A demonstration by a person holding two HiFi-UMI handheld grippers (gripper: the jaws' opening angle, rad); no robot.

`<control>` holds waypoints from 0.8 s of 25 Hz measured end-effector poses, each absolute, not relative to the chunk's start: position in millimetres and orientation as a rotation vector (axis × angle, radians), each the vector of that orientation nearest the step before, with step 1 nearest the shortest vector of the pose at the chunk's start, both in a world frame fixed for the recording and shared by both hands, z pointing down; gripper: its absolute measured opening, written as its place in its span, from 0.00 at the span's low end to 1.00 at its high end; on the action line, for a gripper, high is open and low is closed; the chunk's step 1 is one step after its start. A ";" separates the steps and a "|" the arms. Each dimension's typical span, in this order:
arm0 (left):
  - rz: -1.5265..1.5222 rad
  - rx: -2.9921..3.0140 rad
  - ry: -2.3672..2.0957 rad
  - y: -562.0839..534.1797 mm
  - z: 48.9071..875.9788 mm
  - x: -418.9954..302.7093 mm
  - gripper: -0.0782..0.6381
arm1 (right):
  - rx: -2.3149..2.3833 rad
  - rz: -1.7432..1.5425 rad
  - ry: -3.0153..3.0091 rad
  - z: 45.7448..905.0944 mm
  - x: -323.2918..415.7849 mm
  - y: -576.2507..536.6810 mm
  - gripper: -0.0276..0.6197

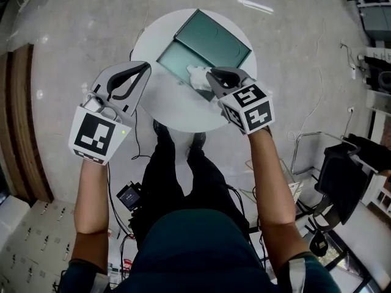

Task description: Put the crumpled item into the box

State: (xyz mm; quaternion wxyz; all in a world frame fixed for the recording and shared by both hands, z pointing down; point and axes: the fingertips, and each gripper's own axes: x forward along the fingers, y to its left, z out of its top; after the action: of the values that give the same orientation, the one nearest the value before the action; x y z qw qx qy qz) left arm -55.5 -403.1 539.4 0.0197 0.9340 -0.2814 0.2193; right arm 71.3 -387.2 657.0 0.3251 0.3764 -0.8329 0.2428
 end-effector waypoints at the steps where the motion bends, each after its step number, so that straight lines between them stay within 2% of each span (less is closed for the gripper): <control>1: 0.675 2.907 -0.887 -401.1 526.7 -57.3 0.13 | 1.009 0.619 -2.210 637.1 71.6 -386.7 0.12; 12: 0.620 3.024 -0.956 -348.1 399.4 -55.0 0.13 | 1.147 0.317 -2.498 424.8 70.6 -353.7 0.11; 20: 0.609 3.136 -1.016 -302.7 315.1 -52.3 0.13 | 1.147 0.164 -2.600 316.7 66.0 -302.9 0.10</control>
State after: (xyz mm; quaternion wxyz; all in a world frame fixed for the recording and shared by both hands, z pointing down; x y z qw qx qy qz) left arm -52.3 -302.7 315.1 -0.1053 0.9302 -0.3015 0.1808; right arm 66.0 -302.9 316.7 0.1470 0.3985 -0.9035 0.0569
